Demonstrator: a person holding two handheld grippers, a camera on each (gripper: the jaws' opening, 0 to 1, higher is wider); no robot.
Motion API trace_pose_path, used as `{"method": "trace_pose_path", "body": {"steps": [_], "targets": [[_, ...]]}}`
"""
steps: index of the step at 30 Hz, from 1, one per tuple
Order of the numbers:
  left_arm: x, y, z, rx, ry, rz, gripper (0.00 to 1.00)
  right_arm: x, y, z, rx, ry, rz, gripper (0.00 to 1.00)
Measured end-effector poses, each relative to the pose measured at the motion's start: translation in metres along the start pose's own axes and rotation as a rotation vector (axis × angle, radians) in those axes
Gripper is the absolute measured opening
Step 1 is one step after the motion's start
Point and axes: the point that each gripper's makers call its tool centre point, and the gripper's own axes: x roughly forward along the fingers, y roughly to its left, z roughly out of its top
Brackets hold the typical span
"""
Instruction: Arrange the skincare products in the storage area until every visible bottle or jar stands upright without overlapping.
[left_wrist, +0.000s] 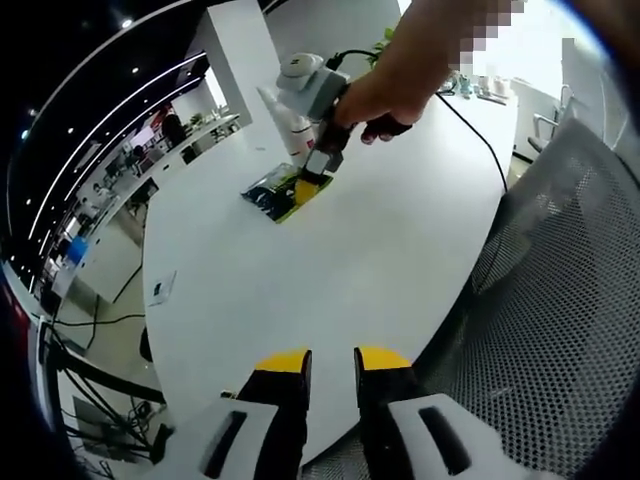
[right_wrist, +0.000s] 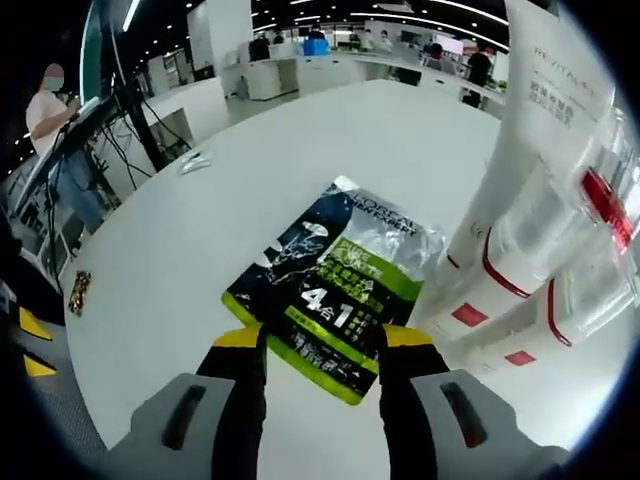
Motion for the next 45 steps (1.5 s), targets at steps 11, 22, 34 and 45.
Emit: {"method": "trace_pose_path", "body": {"steps": [11, 22, 34, 45], "targets": [[0.005, -0.008, -0.006, 0.016, 0.038, -0.039, 0.18, -0.107, 0.082, 0.012, 0.161, -0.278, 0.221, 0.38], [0.003, -0.017, 0.003, 0.034, 0.007, -0.086, 0.18, -0.212, 0.108, -0.039, 0.207, -0.336, 0.268, 0.49], [-0.009, -0.010, 0.020, -0.083, -0.056, -0.131, 0.18, -0.223, 0.095, -0.057, 0.064, -0.343, 0.093, 0.48], [-0.013, 0.083, -0.010, -0.108, -0.012, -0.066, 0.40, -0.221, 0.106, -0.055, -0.030, -0.355, 0.073, 0.55]]}}
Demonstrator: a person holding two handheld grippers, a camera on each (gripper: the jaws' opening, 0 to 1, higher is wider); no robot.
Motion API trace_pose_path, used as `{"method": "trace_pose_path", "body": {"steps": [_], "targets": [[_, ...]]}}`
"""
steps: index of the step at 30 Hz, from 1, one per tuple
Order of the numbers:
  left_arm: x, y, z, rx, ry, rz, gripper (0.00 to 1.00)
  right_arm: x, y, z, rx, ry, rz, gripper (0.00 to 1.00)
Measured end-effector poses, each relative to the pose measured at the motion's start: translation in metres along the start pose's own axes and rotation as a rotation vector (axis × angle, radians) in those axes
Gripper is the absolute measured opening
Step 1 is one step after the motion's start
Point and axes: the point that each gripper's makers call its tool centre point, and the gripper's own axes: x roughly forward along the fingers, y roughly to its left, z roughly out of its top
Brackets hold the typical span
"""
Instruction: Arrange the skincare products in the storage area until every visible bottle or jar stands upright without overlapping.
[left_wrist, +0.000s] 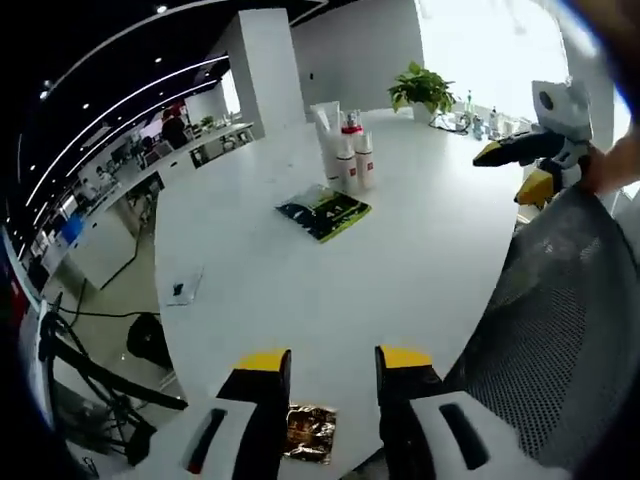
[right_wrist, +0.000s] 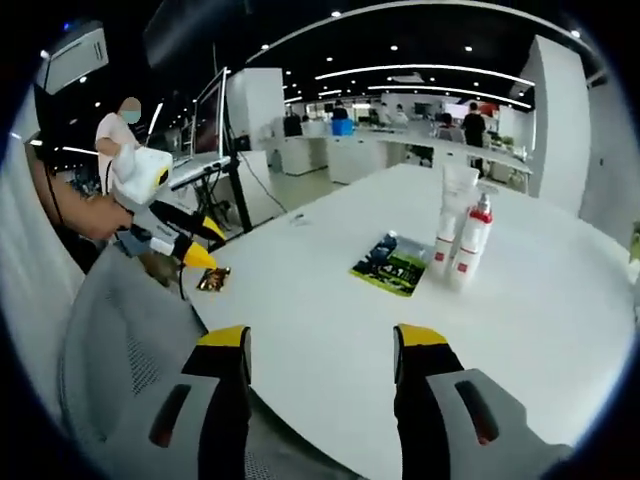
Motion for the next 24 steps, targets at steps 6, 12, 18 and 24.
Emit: {"method": "trace_pose_path", "body": {"steps": [6, 12, 18, 24], "targets": [[0.010, 0.011, -0.040, 0.051, 0.111, -0.071, 0.48, 0.000, -0.003, -0.002, 0.013, 0.005, 0.005, 0.55], [0.016, 0.025, -0.059, 0.188, 0.185, -0.072, 0.54, 0.003, -0.004, -0.006, -0.027, 0.023, -0.016, 0.54], [0.026, 0.024, -0.071, 0.188, 0.233, -0.130, 0.64, 0.004, 0.000, -0.010, -0.046, 0.043, 0.008, 0.54], [0.032, 0.024, -0.075, 0.146, 0.265, -0.144, 0.61, 0.005, -0.002, -0.012, -0.049, 0.052, 0.006, 0.53]]}}
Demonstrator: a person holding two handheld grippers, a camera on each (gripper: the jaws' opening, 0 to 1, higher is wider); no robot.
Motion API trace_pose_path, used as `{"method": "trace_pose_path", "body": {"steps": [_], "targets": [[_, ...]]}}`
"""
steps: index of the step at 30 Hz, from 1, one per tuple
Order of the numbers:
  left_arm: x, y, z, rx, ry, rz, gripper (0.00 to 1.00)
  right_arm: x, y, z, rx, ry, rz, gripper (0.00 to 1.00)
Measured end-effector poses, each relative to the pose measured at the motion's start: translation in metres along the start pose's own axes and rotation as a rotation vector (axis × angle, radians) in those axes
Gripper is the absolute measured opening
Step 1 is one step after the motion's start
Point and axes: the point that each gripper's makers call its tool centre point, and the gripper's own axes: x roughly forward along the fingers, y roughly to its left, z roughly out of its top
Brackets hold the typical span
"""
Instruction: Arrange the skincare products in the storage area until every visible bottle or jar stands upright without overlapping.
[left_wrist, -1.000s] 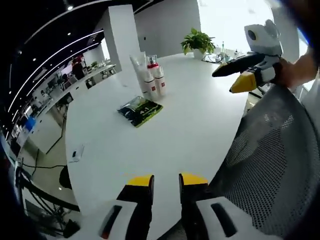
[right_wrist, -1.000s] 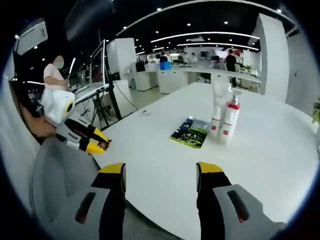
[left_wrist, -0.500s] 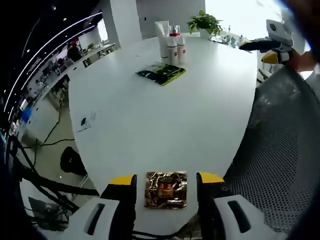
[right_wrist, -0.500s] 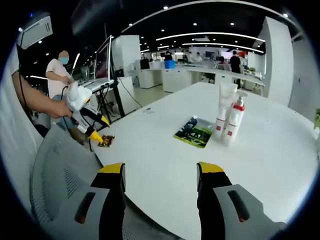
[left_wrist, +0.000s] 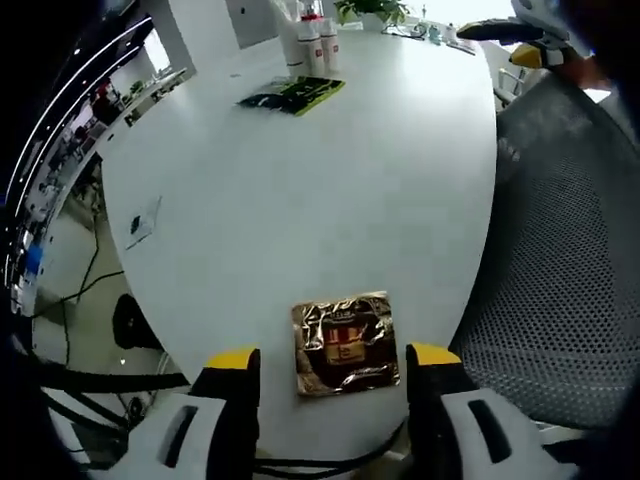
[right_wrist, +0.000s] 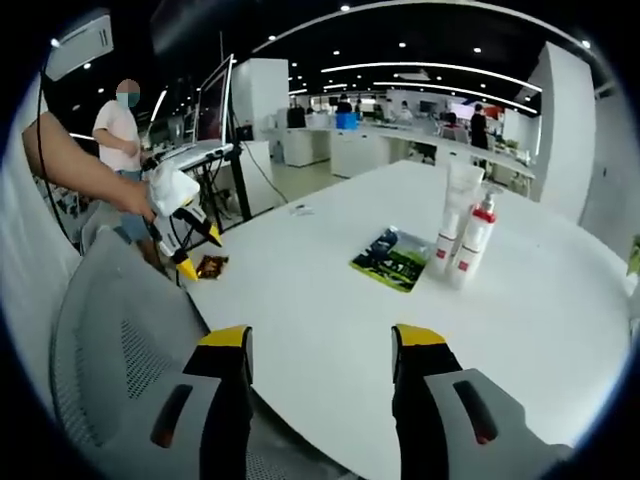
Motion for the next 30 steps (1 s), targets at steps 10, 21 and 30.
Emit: {"method": "trace_pose_path", "body": {"steps": [10, 21, 30], "targets": [[0.001, -0.016, 0.003, -0.103, -0.049, -0.031, 0.41, 0.002, -0.002, -0.009, -0.043, 0.047, -0.025, 0.48], [-0.003, -0.019, 0.014, -0.326, -0.107, 0.004, 0.36, -0.001, -0.010, -0.008, -0.040, 0.038, -0.056, 0.47], [-0.025, -0.037, 0.070, -0.422, -0.267, -0.010, 0.03, 0.003, 0.011, -0.018, -0.115, 0.093, 0.021, 0.48]]}}
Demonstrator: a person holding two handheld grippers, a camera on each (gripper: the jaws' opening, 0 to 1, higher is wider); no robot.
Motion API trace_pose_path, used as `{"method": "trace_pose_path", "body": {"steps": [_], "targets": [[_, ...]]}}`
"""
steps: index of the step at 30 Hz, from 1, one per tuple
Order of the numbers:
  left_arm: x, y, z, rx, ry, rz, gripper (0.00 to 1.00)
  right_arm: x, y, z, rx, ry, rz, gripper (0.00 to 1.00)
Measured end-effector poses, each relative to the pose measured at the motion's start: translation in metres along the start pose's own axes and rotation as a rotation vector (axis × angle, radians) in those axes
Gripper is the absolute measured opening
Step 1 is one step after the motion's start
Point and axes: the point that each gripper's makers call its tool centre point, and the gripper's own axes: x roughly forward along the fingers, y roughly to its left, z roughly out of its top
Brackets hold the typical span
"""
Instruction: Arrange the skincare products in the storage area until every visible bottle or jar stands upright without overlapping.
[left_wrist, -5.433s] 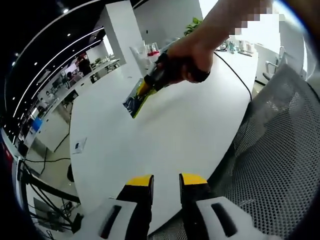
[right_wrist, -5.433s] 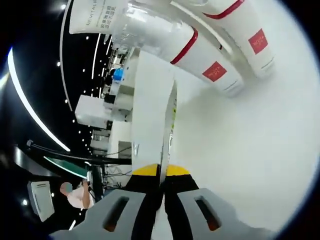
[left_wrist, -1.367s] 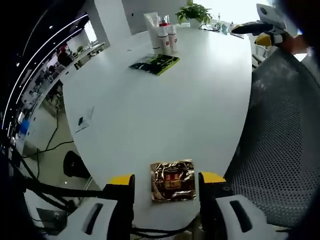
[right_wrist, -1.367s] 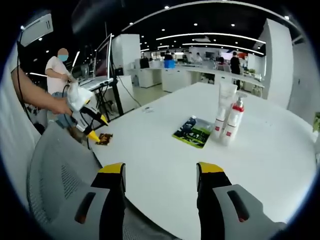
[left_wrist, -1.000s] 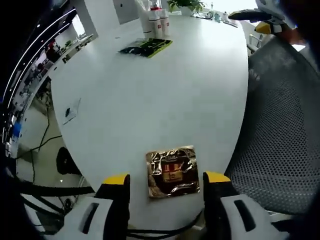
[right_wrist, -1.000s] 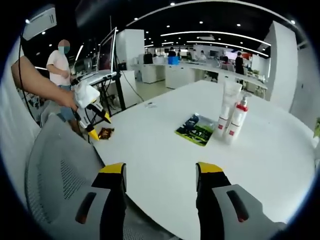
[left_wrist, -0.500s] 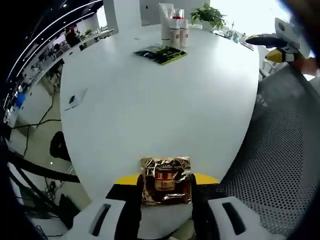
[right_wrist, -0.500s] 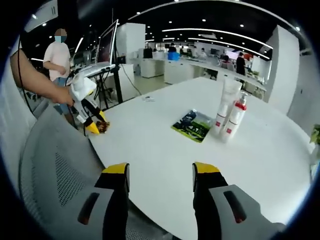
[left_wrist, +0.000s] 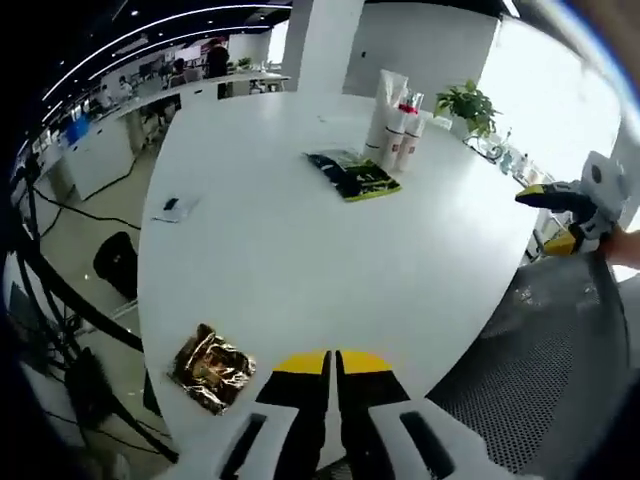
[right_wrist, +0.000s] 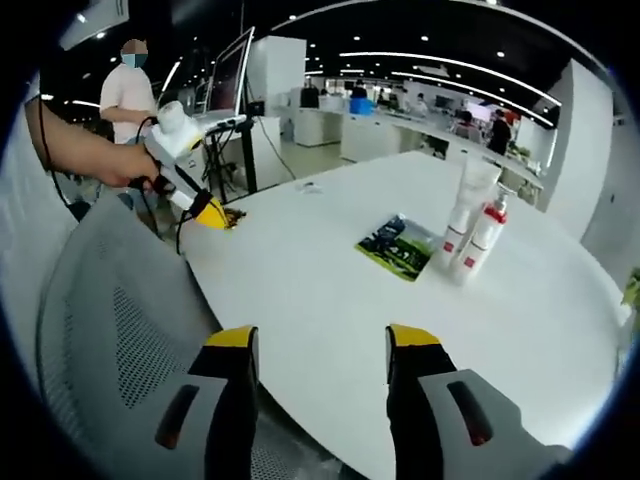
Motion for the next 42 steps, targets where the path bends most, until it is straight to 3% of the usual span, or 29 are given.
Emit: {"method": "trace_pose_path", "body": {"steps": [3, 6, 9, 12, 13, 14, 17, 19, 21, 22, 29, 31, 33, 36, 37, 38, 42], "targets": [[0.003, 0.006, 0.002, 0.036, -0.019, 0.034, 0.09, -0.001, 0.001, -0.003, -0.006, 0.012, 0.008, 0.47], [-0.003, 0.029, -0.001, 0.060, -0.010, 0.087, 0.20, 0.000, -0.002, -0.004, 0.004, 0.013, 0.001, 0.47], [-0.010, 0.060, -0.001, 0.166, 0.019, 0.121, 0.33, 0.003, 0.000, -0.008, -0.008, 0.032, 0.004, 0.47], [-0.007, 0.083, -0.006, 0.230, 0.094, 0.089, 0.49, 0.004, 0.002, -0.009, -0.025, 0.040, 0.007, 0.46], [-0.005, 0.086, -0.015, 0.239, 0.164, 0.043, 0.53, 0.004, 0.002, -0.009, -0.028, 0.041, 0.007, 0.46], [-0.003, 0.088, -0.019, 0.244, 0.190, 0.025, 0.55, 0.005, 0.002, -0.010, -0.037, 0.046, 0.006, 0.46], [0.002, 0.105, -0.027, 0.444, 0.312, 0.035, 0.51, 0.005, 0.003, -0.009, -0.055, 0.048, 0.005, 0.46], [0.005, 0.113, -0.033, 0.503, 0.382, 0.043, 0.51, 0.005, 0.004, -0.010, -0.069, 0.051, 0.007, 0.46], [0.009, 0.123, -0.029, 0.588, 0.395, 0.062, 0.53, 0.006, 0.005, -0.010, -0.072, 0.053, 0.012, 0.46], [0.013, 0.121, -0.022, 0.553, 0.353, 0.049, 0.55, 0.006, 0.005, -0.010, -0.070, 0.054, 0.013, 0.46], [0.017, 0.130, -0.014, 0.561, 0.362, 0.067, 0.55, 0.007, 0.001, -0.012, -0.041, 0.065, 0.004, 0.46], [0.017, 0.132, -0.013, 0.550, 0.378, 0.059, 0.57, 0.007, 0.001, -0.013, -0.042, 0.069, 0.006, 0.46], [0.017, 0.134, -0.017, 0.468, 0.410, 0.046, 0.60, 0.008, 0.002, -0.014, -0.044, 0.073, 0.010, 0.47], [0.013, 0.129, -0.032, 0.369, 0.504, -0.016, 0.65, 0.009, 0.004, -0.016, -0.049, 0.083, 0.017, 0.47], [0.012, 0.133, -0.027, 0.476, 0.494, -0.005, 0.64, 0.009, 0.004, -0.016, -0.050, 0.084, 0.018, 0.47], [0.011, 0.133, -0.028, 0.506, 0.511, -0.014, 0.64, 0.009, 0.004, -0.016, -0.048, 0.084, 0.018, 0.47], [0.011, 0.131, -0.028, 0.490, 0.491, -0.012, 0.63, 0.009, 0.003, -0.016, -0.045, 0.084, 0.016, 0.47]]}}
